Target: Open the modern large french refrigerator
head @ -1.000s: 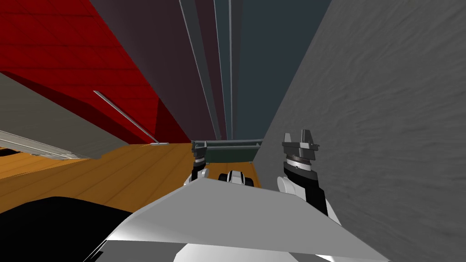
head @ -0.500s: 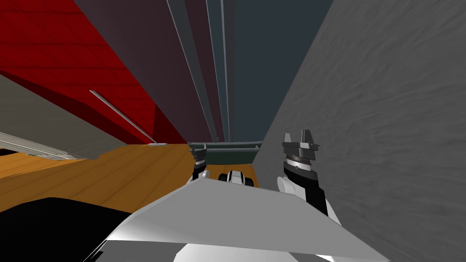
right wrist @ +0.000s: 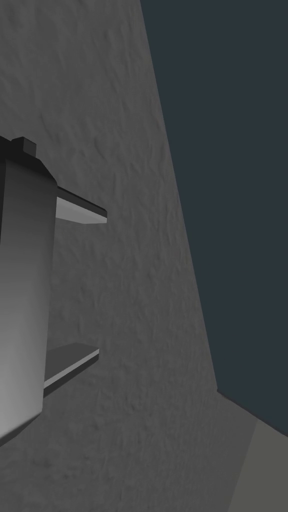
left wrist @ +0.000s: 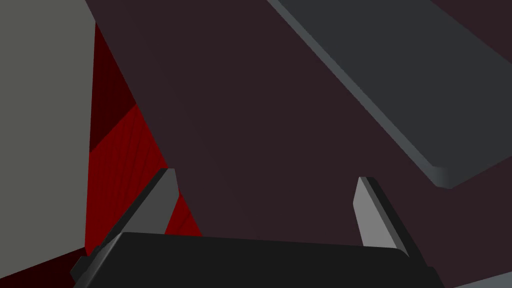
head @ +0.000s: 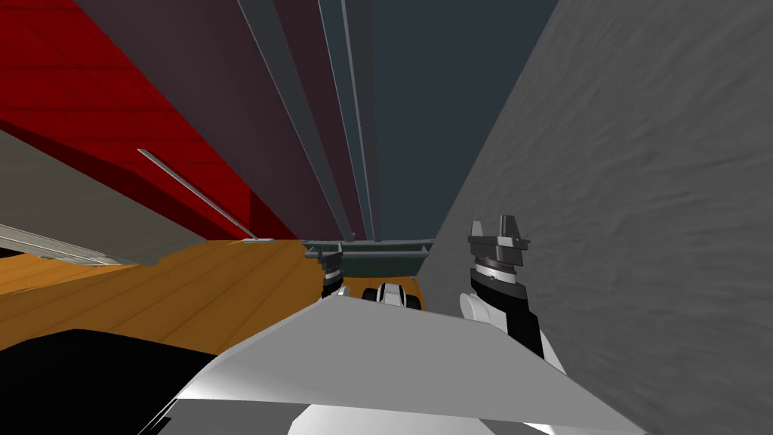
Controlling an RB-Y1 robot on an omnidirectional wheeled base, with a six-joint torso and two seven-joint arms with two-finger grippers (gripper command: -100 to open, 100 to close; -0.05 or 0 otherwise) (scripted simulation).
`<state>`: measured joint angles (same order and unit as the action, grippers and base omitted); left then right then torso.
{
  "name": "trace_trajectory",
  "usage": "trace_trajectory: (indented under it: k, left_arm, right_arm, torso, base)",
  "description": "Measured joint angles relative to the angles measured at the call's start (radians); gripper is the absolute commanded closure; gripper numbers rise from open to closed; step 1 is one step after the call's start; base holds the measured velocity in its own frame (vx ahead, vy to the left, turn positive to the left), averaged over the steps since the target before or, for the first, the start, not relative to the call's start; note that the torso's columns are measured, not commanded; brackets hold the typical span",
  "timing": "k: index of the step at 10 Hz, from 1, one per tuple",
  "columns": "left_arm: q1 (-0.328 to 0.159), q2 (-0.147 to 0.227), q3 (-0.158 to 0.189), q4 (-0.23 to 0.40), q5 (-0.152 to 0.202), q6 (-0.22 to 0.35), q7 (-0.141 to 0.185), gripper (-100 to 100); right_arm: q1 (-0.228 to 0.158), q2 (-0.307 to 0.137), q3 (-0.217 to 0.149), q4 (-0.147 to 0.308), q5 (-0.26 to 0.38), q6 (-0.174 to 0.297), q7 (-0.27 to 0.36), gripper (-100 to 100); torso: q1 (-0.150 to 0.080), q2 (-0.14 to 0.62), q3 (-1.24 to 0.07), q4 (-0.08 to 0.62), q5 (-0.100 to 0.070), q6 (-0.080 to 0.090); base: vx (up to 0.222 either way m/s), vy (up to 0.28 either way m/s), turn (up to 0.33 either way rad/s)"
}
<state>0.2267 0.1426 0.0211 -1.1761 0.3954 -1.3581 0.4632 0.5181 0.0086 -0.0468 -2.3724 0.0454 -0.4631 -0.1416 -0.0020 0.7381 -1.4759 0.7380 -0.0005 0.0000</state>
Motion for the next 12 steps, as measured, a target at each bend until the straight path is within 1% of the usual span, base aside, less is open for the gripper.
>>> trace_trajectory:
  k: [2, 6, 7, 9, 10, 11, 12]
  left_arm:
    - [-0.012, -0.006, -0.001, 0.049, 0.011, -0.031, 0.013, -100]
    - [-0.045, -0.022, 0.007, 0.171, 0.047, -0.129, 0.045, -100]
    - [-0.041, -0.035, 0.006, 0.190, 0.056, -0.149, 0.051, -100]
    - [-0.050, -0.057, 0.006, 0.232, 0.070, -0.174, 0.064, -100]
    - [-0.043, -0.072, 0.001, 0.235, 0.071, -0.179, 0.066, -100]
    - [-0.042, -0.074, 0.000, 0.234, 0.071, -0.179, 0.066, -100]
    - [-0.054, -0.073, 0.004, 0.223, 0.071, -0.161, 0.061, -100]
  right_arm:
    - [0.000, 0.000, 0.000, 0.000, 0.000, 0.000, 0.000, 0]
    - [0.000, 0.000, 0.000, 0.000, 0.000, 0.000, 0.000, 0]
    - [0.000, 0.000, 0.000, 0.000, 0.000, 0.000, 0.000, 0]
    - [0.000, 0.000, 0.000, 0.000, 0.000, 0.000, 0.000, 0]
    - [0.000, 0.000, 0.000, 0.000, 0.000, 0.000, 0.000, 0]
    - [0.000, 0.000, 0.000, 0.000, 0.000, 0.000, 0.000, 0]
    - [0.000, 0.000, 0.000, 0.000, 0.000, 0.000, 0.000, 0]
  torso:
    - [0.003, 0.000, 0.000, 0.000, 0.001, 0.000]
    - [-0.002, -0.016, -0.008, -0.008, 0.006, 0.012]
    - [-0.006, -0.017, -0.009, -0.008, 0.005, 0.013]
    - [-0.009, -0.012, -0.006, -0.005, 0.003, 0.014]
    - [-0.010, -0.007, -0.004, -0.002, 0.000, 0.012]
    - [-0.003, -0.002, -0.001, 0.000, -0.001, 0.005]
    - [0.003, 0.002, 0.001, 0.001, 0.001, 0.001]
  base:
    - [0.092, -0.059, 0.034]
    - [0.111, -0.066, 0.036]
    - [0.125, -0.065, 0.029]
    - [0.052, -0.062, 0.000]
    - [0.007, -0.029, -0.002]
    - [-0.018, 0.001, 0.052]
    - [-0.035, 0.007, 0.033]
